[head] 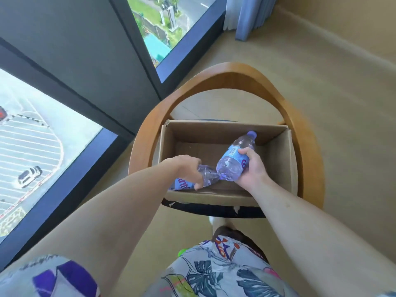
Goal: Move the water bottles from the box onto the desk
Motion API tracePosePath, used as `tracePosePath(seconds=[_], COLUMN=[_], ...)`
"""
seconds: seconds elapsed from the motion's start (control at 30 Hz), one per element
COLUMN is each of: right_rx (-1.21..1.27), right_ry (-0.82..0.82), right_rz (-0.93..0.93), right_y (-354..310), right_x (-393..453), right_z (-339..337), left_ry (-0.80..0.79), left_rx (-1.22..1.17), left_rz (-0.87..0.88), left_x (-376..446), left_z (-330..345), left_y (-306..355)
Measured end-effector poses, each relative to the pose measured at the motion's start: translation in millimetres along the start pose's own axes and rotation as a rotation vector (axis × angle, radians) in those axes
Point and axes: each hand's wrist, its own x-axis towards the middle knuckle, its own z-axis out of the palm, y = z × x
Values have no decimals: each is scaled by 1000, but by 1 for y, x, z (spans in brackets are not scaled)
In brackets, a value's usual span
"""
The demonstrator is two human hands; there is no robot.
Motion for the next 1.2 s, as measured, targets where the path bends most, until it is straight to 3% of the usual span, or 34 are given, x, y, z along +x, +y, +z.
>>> tracePosePath(seconds=[0.27, 0.43, 0.57, 0.83, 1.07, 1.2], right_rx=[-265, -401, -406, -623, -925, -926], right_ry=[-253, -383, -479, -660, -903, -1027], right_rz=[-133, -236, -257, -253, -163, -82], right_y=[17, 43, 66, 85, 100, 133], right_x=[-109, -177, -220, -272, -292, -297], right_z=[9, 31, 58, 117, 188, 227], left_ry=[213, 438, 588, 702, 993, 1154], left_rx=[-132, -522, -811, -1319, -1752, -1915], left_rz=[-69, -106, -39, 113, 233, 297], left_x=[-120, -210, -266, -354, -411, -446], left_z=[6, 1, 3, 14, 37, 68], left_y=[-6, -22, -32, -66, -104, -118])
